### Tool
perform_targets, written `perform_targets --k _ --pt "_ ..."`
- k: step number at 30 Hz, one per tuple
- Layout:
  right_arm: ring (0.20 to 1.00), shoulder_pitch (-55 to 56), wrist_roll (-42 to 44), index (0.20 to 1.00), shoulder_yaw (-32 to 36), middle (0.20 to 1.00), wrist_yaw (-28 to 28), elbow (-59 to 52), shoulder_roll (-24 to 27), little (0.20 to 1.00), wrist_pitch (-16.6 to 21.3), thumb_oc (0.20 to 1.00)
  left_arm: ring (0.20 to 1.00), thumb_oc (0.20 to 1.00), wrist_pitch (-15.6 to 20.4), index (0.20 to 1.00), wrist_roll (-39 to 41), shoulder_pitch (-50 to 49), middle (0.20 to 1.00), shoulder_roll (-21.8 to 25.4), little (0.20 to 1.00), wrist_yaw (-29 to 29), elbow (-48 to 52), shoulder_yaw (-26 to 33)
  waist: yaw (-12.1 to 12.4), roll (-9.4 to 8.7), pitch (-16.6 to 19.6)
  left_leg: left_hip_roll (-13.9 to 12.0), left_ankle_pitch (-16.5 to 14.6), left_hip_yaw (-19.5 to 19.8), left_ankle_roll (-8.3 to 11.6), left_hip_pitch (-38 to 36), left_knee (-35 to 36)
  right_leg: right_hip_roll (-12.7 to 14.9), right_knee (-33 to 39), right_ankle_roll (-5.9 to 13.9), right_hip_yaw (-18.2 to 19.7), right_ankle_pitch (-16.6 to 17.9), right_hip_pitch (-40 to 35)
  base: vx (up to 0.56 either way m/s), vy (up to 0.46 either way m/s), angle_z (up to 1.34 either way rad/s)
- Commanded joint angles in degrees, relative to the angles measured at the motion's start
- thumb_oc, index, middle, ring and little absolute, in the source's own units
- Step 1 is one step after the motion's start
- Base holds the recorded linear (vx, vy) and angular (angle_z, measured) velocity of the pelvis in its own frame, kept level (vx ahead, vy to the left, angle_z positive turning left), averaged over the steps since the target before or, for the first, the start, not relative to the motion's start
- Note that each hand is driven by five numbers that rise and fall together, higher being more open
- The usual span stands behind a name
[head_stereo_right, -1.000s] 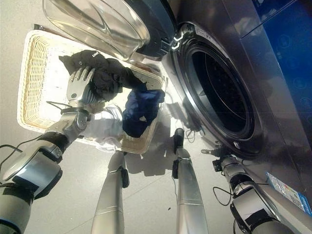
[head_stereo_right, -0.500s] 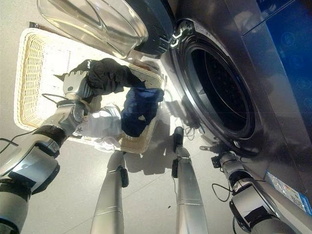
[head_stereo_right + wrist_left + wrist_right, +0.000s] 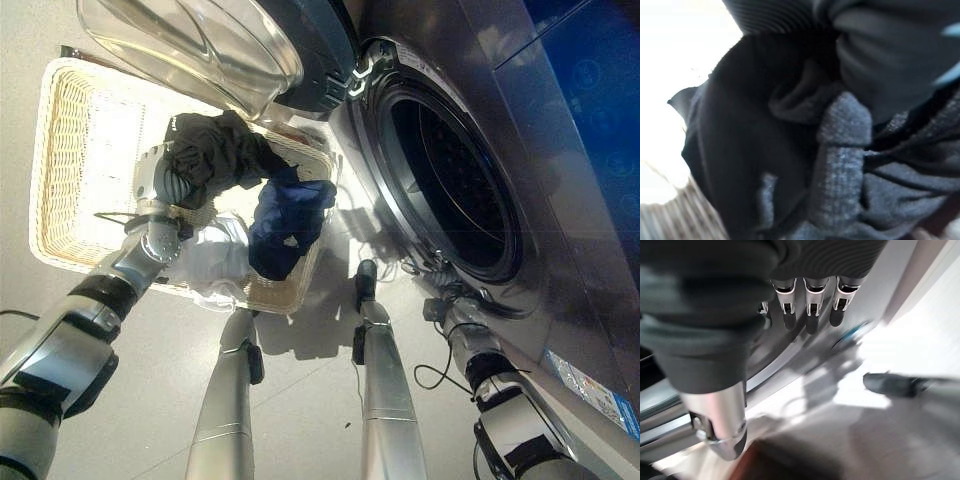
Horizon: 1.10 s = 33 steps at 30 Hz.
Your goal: Put the clothes into the washing machine.
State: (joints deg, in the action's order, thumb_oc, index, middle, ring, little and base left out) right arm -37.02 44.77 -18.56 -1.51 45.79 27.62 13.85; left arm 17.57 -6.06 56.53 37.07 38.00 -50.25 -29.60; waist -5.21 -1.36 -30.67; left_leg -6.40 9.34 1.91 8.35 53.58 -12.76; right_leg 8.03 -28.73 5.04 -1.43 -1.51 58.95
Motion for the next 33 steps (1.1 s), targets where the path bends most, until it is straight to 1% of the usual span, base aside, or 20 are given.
perform_targets --k 1,2,3,4,5,6,8,9,11,14,15,17,18,21,22,23,24,28,31,33 --pt "1.000 1.64 5.57 1.000 1.96 1.000 2.01 -8.10 0.59 1.000 5.38 1.000 0.200 0.200 8.59 0.200 -1.03 -1.40 0.200 -1.50 0.200 3.84 6.71 2.96 2.14 -1.30 0.88 4.85 -5.36 1.35 -3.30 0.73 -5.04 -2.95 10.59 0.85 -0.94 7.94 -2.93 0.00 0.000 0.00" --pt "1.000 2.97 6.68 1.000 2.21 1.000 2.00 -11.79 0.10 1.000 6.22 1.000 0.200 0.200 10.14 0.200 -2.09 -3.62 0.200 -2.27 0.200 4.73 10.10 3.42 2.41 -1.10 0.88 5.04 -5.31 1.34 -3.35 0.79 -4.83 -2.87 10.55 0.88 -1.13 7.86 -2.86 0.00 0.000 0.00" --pt "1.000 3.99 8.12 1.000 3.29 1.000 3.15 -14.57 -0.15 1.000 6.35 1.000 0.200 0.200 11.48 0.200 -2.98 -5.64 0.200 -2.99 0.200 4.26 13.21 4.65 2.68 -0.93 0.88 5.19 -5.41 1.39 -3.41 0.88 -4.92 -2.73 10.29 0.90 -1.33 7.63 -2.83 0.00 0.000 0.00" --pt "1.000 4.30 8.77 1.000 3.66 1.000 3.69 -15.34 -0.25 1.000 6.51 1.000 0.200 0.200 12.12 0.200 -3.68 -6.32 0.200 -3.17 0.200 4.29 14.21 5.11 2.78 -0.85 0.88 5.24 -5.45 1.41 -3.45 0.87 -4.94 -2.70 10.19 0.91 -1.40 7.54 -2.84 0.00 0.000 0.00" --pt "1.000 4.96 10.29 1.000 4.65 1.000 5.43 -17.62 -0.68 1.000 6.50 1.000 0.200 0.200 13.96 0.200 -4.64 -7.78 0.200 -3.49 0.200 3.88 16.96 5.70 2.99 -0.66 0.88 5.35 -5.48 1.42 -3.56 0.70 -4.89 -2.52 9.98 0.94 -1.60 7.38 -2.92 0.00 -0.003 0.05" --pt "1.000 5.25 10.99 1.000 5.13 1.000 5.91 -19.14 -0.76 1.000 6.31 1.000 0.200 0.200 14.57 0.200 -4.77 -8.55 0.200 -3.53 0.200 3.08 18.72 6.10 3.15 -0.55 0.88 5.40 -5.53 1.44 -3.62 0.59 -4.84 -2.38 9.92 0.95 -1.73 7.26 -3.01 0.00 -0.005 0.06" --pt "1.000 5.65 11.73 1.000 5.50 1.000 6.58 -20.97 -0.96 1.000 6.30 1.000 0.200 0.200 14.62 0.200 -5.69 -9.35 0.200 -3.46 0.200 2.63 21.01 6.36 3.31 -0.41 0.88 5.43 -5.53 1.43 -3.65 0.53 -4.80 -2.25 9.83 0.97 -1.90 7.13 -3.08 0.00 -0.003 0.02" --pt "1.000 6.12 12.72 1.000 6.05 1.000 7.34 -23.45 -1.24 1.000 6.00 1.000 0.200 0.200 15.92 0.200 -4.95 -10.41 0.200 -3.36 0.200 1.03 23.61 6.72 3.52 -0.20 0.88 5.55 -5.46 1.48 -3.73 0.45 -4.81 -2.05 9.73 1.04 -2.09 7.12 -3.16 0.00 0.000 0.00" --pt "1.000 6.47 12.68 1.000 6.38 1.000 7.58 -25.27 -1.46 1.000 5.69 1.000 0.200 0.200 15.49 0.200 -5.98 -11.21 0.200 -3.21 0.200 0.28 25.53 6.90 3.63 -0.01 0.88 5.58 -5.48 1.52 -3.79 0.33 -4.80 -1.93 9.63 1.14 -2.19 7.05 -3.28 0.00 0.000 0.00" --pt "1.000 6.97 12.94 1.000 6.56 1.000 7.73 -29.66 -1.43 1.000 5.21 1.000 0.200 0.200 15.88 0.200 -6.05 -12.80 0.200 -2.63 0.200 -2.08 29.69 6.92 3.86 0.27 0.88 5.73 -5.28 1.51 -3.91 0.21 -4.73 -1.67 9.69 1.27 -2.43 7.17 -3.44 0.00 -0.006 0.01" --pt "1.000 7.25 14.11 1.000 6.74 1.000 8.22 -31.01 -1.40 1.000 4.65 1.000 0.200 0.200 16.83 0.200 -4.71 -13.29 0.200 -2.12 0.200 -3.27 30.88 7.00 3.89 0.32 0.88 5.67 -5.16 1.51 -3.93 0.20 -4.70 -1.57 9.71 1.26 -2.47 7.22 -3.52 0.00 0.000 0.00" --pt "1.000 7.66 14.51 1.000 6.91 1.000 9.45 -32.08 -1.44 1.000 4.53 1.000 0.200 0.200 17.17 0.200 -5.08 -13.69 0.200 -1.92 0.200 -4.98 32.60 7.60 3.93 0.47 0.88 5.70 -5.23 1.46 -3.98 0.11 -4.81 -1.48 9.57 1.34 -2.55 7.08 -3.61 0.00 0.000 0.00" --pt "1.000 7.86 15.71 1.000 6.79 1.000 10.54 -33.60 -1.36 1.000 3.49 1.000 0.200 0.200 18.02 0.200 -3.87 -13.84 0.200 -1.41 0.200 -6.74 34.42 7.37 3.97 0.58 0.88 5.66 -5.14 1.45 -4.01 0.10 -4.81 -1.37 9.49 1.37 -2.62 7.09 -3.62 0.00 0.000 0.00" --pt "1.000 8.15 16.00 1.000 6.50 1.000 11.66 -35.00 -1.36 1.000 2.80 1.000 0.200 0.200 18.21 0.200 -4.10 -14.19 0.200 -1.34 0.200 -8.31 36.43 7.46 3.98 0.69 0.88 5.68 -5.14 1.41 -4.08 0.14 -4.87 -1.33 9.39 1.42 -2.61 7.06 -3.52 0.00 0.000 0.00" --pt "1.000 8.17 17.98 1.000 5.83 1.000 13.91 -37.50 -1.40 1.000 0.65 1.000 0.200 0.200 19.56 0.200 -3.38 -14.48 0.200 -1.01 0.200 -11.50 39.74 7.16 4.15 0.79 0.88 5.83 -5.07 1.38 -4.26 0.12 -4.82 -1.18 9.50 1.47 -2.85 7.12 -3.56 0.00 0.000 0.00" --pt "1.000 8.12 18.31 1.000 5.76 1.000 14.15 -37.71 -1.36 1.000 0.39 1.000 0.200 0.200 19.50 0.200 -3.03 -14.41 0.200 -0.87 0.200 -11.96 40.20 7.12 4.17 0.79 0.88 5.83 -5.07 1.39 -4.27 0.08 -4.78 -1.17 9.52 1.47 -2.88 7.13 -3.59 0.01 -0.035 0.01" --pt "1.000 8.03 19.39 1.000 5.40 1.000 15.49 -38.73 -1.28 1.000 -0.59 1.000 0.200 0.200 20.11 0.200 -2.47 -14.25 0.200 -0.72 0.200 -13.76 41.63 6.95 4.24 0.77 0.88 5.89 -5.03 1.44 -4.31 0.08 -4.73 -1.11 9.61 1.49 -2.96 7.18 -3.64 0.00 0.000 0.00" --pt "1.000 7.89 20.34 1.000 3.96 1.000 17.72 -41.52 -1.63 1.000 -2.01 1.000 0.200 0.200 20.33 0.200 -2.12 -14.27 0.200 -1.08 0.200 -17.98 45.93 6.25 4.40 0.76 0.88 6.10 -4.87 1.58 -4.39 0.05 -4.53 -1.01 9.87 1.55 -3.23 7.36 -3.72 0.00 -0.005 0.01" --pt "1.000 7.69 20.73 1.000 3.28 1.000 18.76 -43.05 -1.96 1.000 -2.83 1.000 0.200 0.200 20.36 0.200 -1.81 -14.12 0.200 -1.30 0.200 -19.89 47.57 5.84 4.42 0.71 0.88 6.10 -4.81 1.54 -4.39 -0.06 -4.33 -0.98 10.03 1.61 -3.32 7.36 -3.86 0.00 -0.006 0.01" --pt "1.000 7.28 20.79 1.000 2.39 1.000 19.40 -44.91 -1.99 1.000 -3.90 1.000 0.200 0.200 20.90 0.200 -1.27 -14.04 0.200 -1.59 0.200 -22.42 49.41 5.47 4.48 0.62 0.88 6.19 -4.76 1.53 -4.46 -0.13 -4.19 -0.94 10.14 1.66 -3.46 7.43 -3.91 0.00 0.000 0.00"
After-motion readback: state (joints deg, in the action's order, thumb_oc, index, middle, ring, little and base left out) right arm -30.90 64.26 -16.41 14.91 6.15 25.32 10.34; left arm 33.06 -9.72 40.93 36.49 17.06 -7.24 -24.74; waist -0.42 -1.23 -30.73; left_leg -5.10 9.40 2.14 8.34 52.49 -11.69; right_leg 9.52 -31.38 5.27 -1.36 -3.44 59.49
